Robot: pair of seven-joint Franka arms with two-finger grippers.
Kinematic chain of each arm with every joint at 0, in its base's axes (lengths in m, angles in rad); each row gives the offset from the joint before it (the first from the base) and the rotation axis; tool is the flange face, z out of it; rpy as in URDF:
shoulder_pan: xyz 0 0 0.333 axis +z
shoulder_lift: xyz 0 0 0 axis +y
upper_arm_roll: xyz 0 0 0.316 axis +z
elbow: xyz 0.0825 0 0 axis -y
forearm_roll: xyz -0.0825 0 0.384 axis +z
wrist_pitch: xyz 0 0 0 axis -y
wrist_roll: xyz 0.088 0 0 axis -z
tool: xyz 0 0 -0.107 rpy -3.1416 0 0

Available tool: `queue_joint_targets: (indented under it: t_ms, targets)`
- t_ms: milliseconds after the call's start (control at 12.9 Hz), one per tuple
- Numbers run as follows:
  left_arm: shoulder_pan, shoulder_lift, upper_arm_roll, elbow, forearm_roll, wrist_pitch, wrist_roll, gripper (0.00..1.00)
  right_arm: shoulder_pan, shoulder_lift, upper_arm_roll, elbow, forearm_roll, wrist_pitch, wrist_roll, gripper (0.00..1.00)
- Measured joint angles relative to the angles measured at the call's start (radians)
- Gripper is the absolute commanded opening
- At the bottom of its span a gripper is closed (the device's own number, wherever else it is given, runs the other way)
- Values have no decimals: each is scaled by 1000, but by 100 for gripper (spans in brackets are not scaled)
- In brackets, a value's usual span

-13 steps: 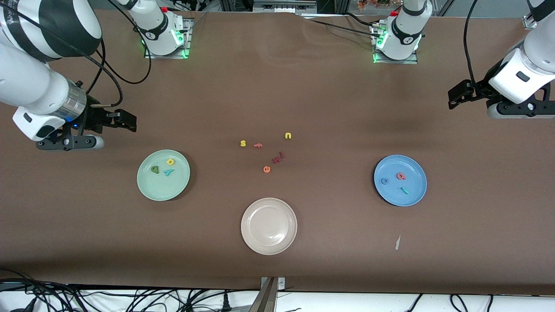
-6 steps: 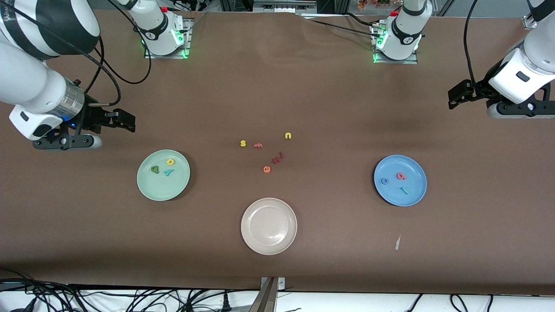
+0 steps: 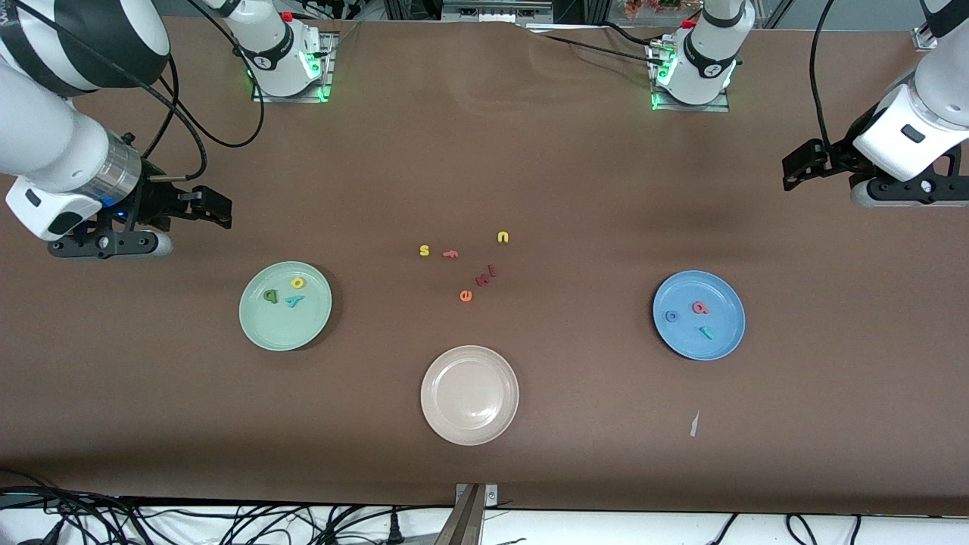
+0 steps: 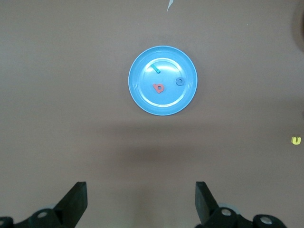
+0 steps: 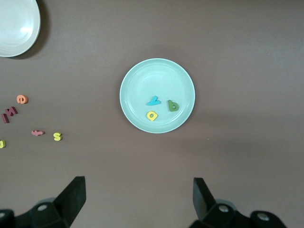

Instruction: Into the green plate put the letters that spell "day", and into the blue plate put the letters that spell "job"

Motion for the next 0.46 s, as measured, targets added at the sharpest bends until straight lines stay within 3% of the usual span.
queue_joint_targets:
  t_ms: [464]
  targets:
    - [0,0,0,0,0,0,1,100,-1,0,-1,30,-1,-47,0,100]
